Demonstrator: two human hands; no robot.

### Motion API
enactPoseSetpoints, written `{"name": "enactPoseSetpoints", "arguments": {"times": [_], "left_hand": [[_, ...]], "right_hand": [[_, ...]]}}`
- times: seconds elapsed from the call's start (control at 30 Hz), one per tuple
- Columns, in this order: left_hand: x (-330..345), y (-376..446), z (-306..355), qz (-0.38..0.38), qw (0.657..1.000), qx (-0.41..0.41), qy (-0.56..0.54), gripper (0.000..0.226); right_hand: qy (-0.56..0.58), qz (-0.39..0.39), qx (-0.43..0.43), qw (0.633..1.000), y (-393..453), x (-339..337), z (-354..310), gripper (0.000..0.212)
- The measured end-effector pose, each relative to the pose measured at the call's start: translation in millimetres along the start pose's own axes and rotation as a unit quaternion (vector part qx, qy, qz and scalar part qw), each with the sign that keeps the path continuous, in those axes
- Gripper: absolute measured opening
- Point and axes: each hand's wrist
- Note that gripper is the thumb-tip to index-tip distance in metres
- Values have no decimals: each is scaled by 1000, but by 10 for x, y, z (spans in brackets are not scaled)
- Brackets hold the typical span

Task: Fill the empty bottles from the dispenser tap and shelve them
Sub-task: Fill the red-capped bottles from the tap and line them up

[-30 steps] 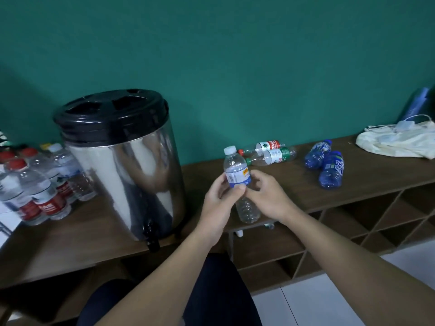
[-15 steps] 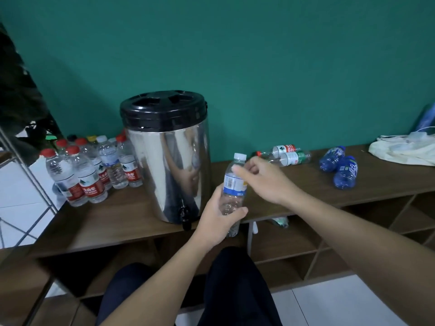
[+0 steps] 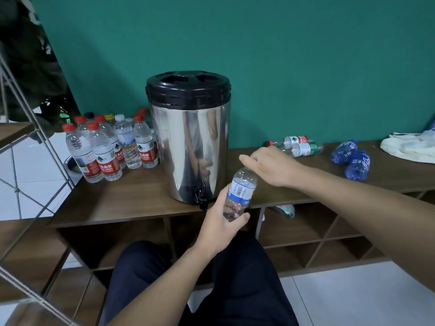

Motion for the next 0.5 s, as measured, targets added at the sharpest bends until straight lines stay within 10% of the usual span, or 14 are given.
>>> {"name": "enactPoseSetpoints", "arguments": {"times": [0.5], "left_hand": [[-94, -285, -584, -53, 995, -79, 4, 71]], "right_hand": [[125, -30, -150, 980, -48, 269, 39, 10]]}}
Point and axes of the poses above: each hand's wrist, its own y-axis towards the middle knuckle, its own x-axis out of the palm, z = x × y, and after that the axes turned 14 degrees about -z, right-handed
